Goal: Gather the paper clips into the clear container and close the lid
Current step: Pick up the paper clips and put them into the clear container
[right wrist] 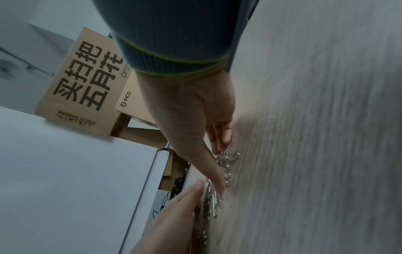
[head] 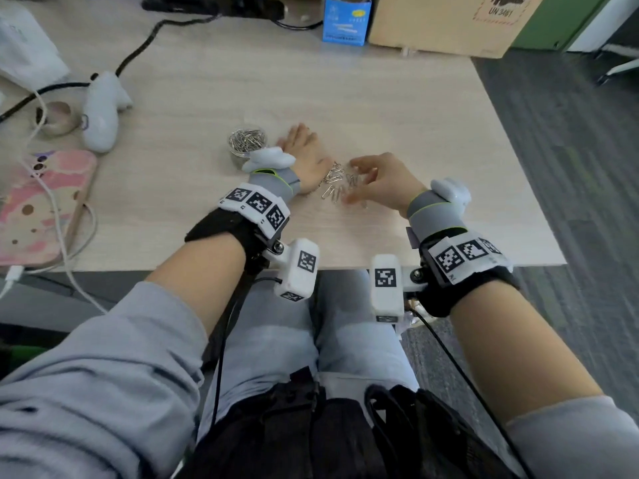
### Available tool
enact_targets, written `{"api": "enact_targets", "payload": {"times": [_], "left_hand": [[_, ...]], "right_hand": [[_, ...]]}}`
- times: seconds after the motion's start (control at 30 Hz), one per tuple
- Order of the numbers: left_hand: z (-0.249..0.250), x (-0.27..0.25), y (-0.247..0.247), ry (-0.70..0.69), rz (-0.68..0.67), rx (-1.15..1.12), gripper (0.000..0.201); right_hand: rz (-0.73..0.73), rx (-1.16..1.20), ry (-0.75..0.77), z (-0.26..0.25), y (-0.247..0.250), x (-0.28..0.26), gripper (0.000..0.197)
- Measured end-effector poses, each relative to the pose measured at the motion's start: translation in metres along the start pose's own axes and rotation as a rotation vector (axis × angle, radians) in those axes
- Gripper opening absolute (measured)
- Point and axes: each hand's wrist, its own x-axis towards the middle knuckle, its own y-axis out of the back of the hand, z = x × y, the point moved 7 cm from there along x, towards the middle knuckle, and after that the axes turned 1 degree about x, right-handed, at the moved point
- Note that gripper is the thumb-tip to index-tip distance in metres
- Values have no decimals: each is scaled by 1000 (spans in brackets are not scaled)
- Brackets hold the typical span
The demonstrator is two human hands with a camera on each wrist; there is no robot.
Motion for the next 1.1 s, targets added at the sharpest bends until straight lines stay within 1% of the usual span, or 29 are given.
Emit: {"api": "enact_targets", "payload": {"times": [0.07, 0.13, 0.23, 0.27, 0.33, 0.4, 0.47, 0.5, 0.6, 0.63, 0.67, 0.7, 0.73, 0.8, 0.87, 0.97, 1.1], "left_hand": [[-2, -5, -5, -24, -7, -43, 58], [0, -14, -3, -78, -16, -137, 54], [1, -32, 6, -141, 15, -232, 48], [1, -38, 8, -155, 13, -247, 52], [2, -46, 12, -204, -2, -282, 70], [3, -48, 17, -243, 9, -233, 77], [0, -47, 20, -240, 26, -140, 78], [-1, -47, 21, -228, 19, -99, 82], [0, -50, 15, -201, -57, -21, 114], [0, -49, 13, -193, -63, -25, 119], [0, -48, 11, -184, -64, -43, 119], [0, -46, 10, -171, -63, -70, 115], [0, -43, 10, -161, -63, -97, 106], [0, -38, 12, -152, -42, -125, 77], [1, -34, 16, -161, 16, -147, 54], [2, -29, 21, -164, 63, -199, 32], [1, -22, 23, -152, 62, -133, 22]], "right_hand": [[25, 0, 8, 1, 0, -1, 64], [68, 22, 21, 0, 0, -3, 57], [102, 19, 49, -6, -5, -3, 46], [103, 18, 64, -8, -8, -3, 44], [123, 36, 87, -13, -10, -4, 40], [161, 68, 97, -15, -7, -6, 38], [171, 90, 82, -13, 0, -10, 41], [167, 77, 71, -11, 3, -11, 46], [126, -30, 33, -5, 5, -15, 64], [114, -71, 34, -6, 3, -16, 69], [106, -107, 44, -8, 1, -16, 72], [97, -131, 57, -10, -2, -15, 74], [85, -144, 69, -13, -4, -13, 76], [63, -152, 84, -17, -8, -8, 79], [56, -140, 86, -20, -10, -2, 78], [50, -127, 86, -24, -12, 8, 64], [71, -153, 123, -27, -12, 17, 36]]}}
